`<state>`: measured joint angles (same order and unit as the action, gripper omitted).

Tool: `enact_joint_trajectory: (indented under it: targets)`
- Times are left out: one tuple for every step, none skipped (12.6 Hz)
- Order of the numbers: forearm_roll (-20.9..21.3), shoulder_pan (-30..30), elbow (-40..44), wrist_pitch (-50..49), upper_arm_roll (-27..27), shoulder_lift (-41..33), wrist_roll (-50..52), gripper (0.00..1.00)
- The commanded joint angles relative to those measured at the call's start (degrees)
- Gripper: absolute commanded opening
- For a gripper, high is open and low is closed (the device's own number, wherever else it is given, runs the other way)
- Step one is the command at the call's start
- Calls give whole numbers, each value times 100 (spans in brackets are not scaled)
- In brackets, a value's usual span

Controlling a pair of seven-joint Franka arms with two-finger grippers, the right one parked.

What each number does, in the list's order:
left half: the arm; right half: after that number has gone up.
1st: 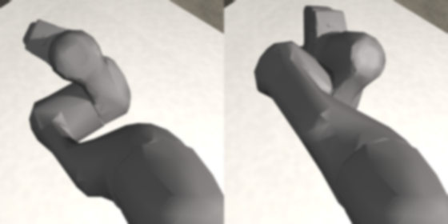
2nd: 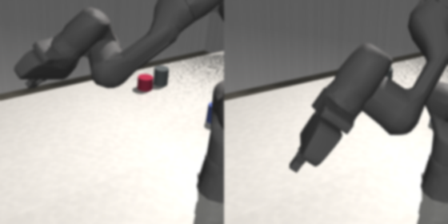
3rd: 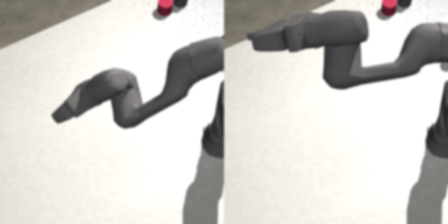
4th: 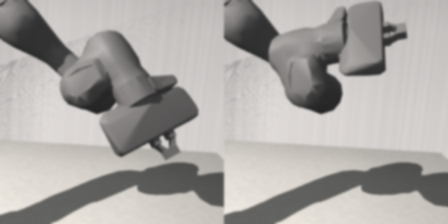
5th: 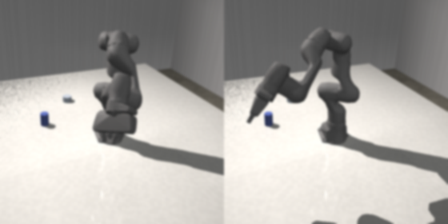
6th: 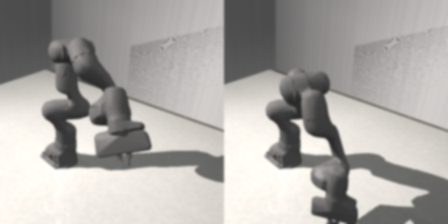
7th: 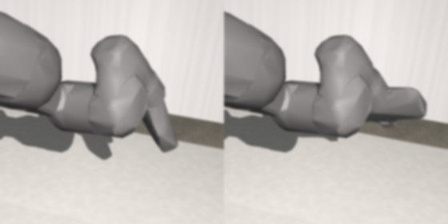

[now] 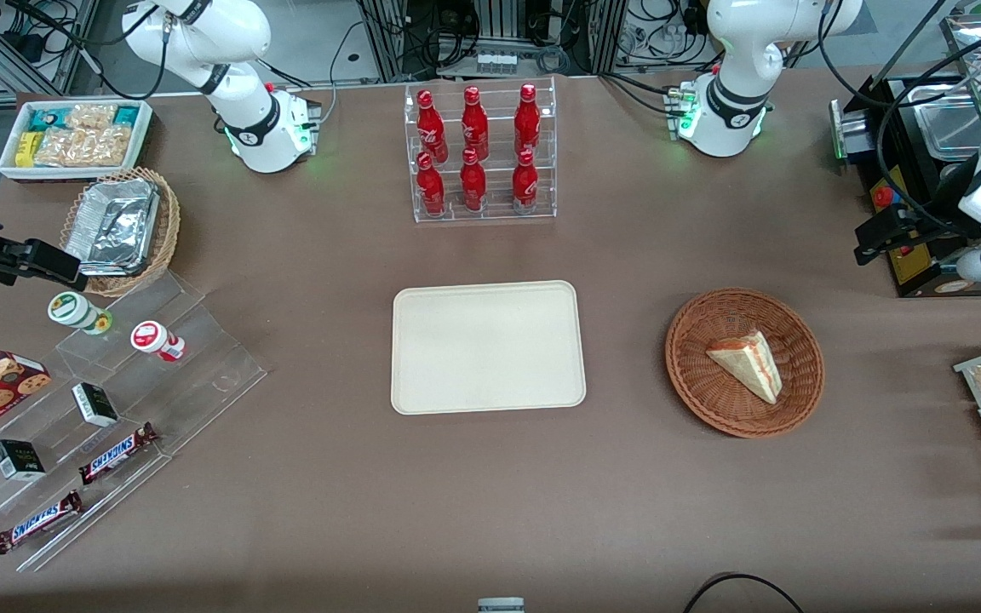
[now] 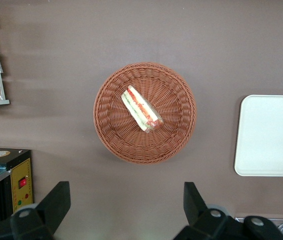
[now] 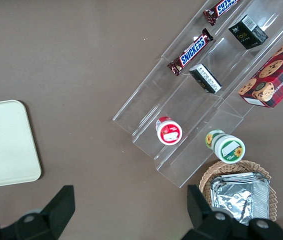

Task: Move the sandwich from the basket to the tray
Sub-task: 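Move the left gripper over the sandwich in the wicker basket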

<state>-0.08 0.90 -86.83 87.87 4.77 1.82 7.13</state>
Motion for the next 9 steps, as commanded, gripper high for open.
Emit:
enact_joint_trajectory:
  targets:
    - [34, 6, 70, -77, 15, 46, -62, 100]
    - [34, 6, 69, -51, 15, 72, -62, 100]
    - [43, 6, 69, -7, 15, 177, -54, 100]
    - [78, -2, 69, 11, 15, 283, 16, 100]
    - [122, -11, 61, 63, 24, 397, 43, 100]
    - [131, -20, 17, 142, 24, 494, 61, 100]
    - [113, -37, -105, 317, 32, 556, 217, 100]
    - [113, -37, -272, 554, 32, 591, 480, 100]
    - [113, -72, -526, 930, 32, 583, 752, 100]
